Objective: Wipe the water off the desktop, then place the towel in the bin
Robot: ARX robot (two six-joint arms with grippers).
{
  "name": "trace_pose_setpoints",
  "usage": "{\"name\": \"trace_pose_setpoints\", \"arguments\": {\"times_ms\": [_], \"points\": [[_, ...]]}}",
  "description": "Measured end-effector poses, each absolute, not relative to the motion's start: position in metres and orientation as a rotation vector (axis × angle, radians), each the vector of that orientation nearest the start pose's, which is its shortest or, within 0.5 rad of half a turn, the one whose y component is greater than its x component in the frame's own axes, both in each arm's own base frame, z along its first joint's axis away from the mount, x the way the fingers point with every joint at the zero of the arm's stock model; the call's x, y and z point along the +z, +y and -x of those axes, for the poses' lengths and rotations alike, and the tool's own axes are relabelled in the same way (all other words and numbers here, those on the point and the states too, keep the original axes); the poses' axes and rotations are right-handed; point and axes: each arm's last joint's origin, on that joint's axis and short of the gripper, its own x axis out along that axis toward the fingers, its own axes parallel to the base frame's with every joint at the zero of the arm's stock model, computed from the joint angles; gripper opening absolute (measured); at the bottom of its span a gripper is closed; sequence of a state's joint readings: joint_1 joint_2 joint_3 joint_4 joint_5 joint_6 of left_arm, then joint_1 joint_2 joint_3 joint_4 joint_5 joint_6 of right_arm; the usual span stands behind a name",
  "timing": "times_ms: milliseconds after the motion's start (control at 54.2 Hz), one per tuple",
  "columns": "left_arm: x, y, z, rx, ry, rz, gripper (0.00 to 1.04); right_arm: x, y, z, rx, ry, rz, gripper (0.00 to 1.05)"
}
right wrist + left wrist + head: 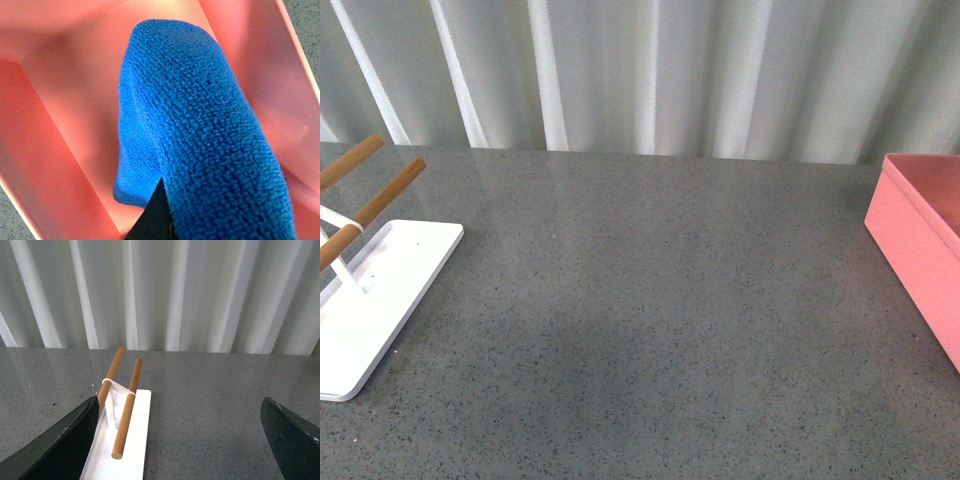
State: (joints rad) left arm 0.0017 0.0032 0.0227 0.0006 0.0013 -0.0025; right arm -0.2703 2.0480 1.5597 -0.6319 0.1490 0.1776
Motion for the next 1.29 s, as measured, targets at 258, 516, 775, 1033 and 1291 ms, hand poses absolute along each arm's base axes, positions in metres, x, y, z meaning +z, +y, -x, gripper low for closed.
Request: {"name": "trace_pose_setpoints", "arguments": {"times_ms": [258, 516, 775, 1033, 1291], "points": [[0.171, 0.0, -0.096, 0.0, -0.02, 0.002, 0.98, 0.171, -0.136, -0.399, -0.54, 1.126, -0.247, 0.48], [0.171, 0.0, -0.096, 0.0, -0.02, 0.002, 0.98, 0.158, -0.139, -0.389, -0.572, 1.168, -0.231, 0.87], [0.171, 0.0, -0.096, 0.0, -0.02, 0.002, 0.98, 0.159, -0.139, -0.391, -0.571, 1.185, -0.208, 0.98], [0.171, 0.0, -0.096, 0.001, -0.02, 0.002, 0.98, 0.209, -0.128, -0.402, -0.48, 0.965, -0.237, 0.98], [0.171, 0.0, -0.096, 0.001, -0.02, 0.002, 0.98, 0.307, -0.063, -0.341, -0.198, 0.514, -0.076, 0.98]]}}
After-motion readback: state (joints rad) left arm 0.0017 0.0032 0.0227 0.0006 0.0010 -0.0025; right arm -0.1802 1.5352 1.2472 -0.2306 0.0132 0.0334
